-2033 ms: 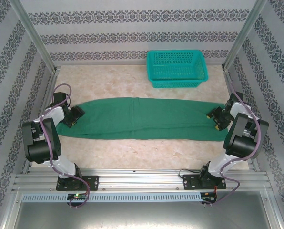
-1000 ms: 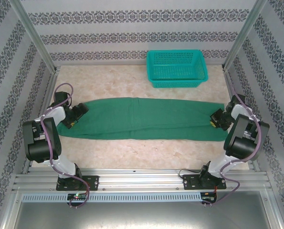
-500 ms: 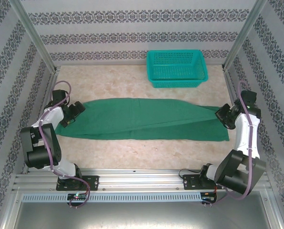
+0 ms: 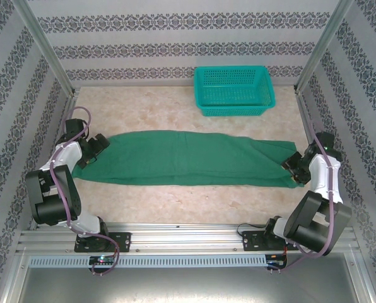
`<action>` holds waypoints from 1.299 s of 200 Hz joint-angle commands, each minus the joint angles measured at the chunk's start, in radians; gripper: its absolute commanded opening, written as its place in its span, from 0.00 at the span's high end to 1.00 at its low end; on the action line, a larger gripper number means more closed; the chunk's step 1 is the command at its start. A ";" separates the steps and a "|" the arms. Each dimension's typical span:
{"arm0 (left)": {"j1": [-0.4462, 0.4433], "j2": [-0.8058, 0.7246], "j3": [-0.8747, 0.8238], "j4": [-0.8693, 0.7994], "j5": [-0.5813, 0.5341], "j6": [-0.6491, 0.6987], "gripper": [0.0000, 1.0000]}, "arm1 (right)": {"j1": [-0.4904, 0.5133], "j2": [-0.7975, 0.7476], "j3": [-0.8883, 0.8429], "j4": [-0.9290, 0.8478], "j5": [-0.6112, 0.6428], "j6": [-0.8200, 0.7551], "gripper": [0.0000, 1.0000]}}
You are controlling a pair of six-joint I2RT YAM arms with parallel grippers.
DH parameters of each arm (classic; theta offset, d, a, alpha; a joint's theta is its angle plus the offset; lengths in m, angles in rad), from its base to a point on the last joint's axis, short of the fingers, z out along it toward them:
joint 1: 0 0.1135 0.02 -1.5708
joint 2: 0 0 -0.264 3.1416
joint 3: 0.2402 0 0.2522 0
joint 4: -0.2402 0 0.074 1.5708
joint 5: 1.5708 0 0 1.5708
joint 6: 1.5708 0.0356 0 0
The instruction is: Roll up the long pants
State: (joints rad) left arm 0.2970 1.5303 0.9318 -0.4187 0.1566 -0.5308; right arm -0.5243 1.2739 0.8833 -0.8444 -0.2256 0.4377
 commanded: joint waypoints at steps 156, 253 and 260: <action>0.080 -0.112 -0.184 -0.143 -0.031 -0.008 0.00 | 0.005 0.670 0.439 0.188 -0.060 0.065 0.60; 0.230 -0.133 -0.207 -0.149 -0.084 -0.030 0.00 | -0.025 0.760 0.681 0.125 -0.027 0.082 1.00; 0.243 -0.129 -0.212 -0.143 -0.087 -0.035 0.00 | -0.033 0.771 0.701 0.118 -0.022 0.079 1.00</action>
State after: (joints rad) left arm 0.4950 1.4124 0.7273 -0.5396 0.1020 -0.5457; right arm -0.5247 2.0117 1.5051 -0.6819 -0.2779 0.5182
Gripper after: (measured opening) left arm 0.998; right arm 0.063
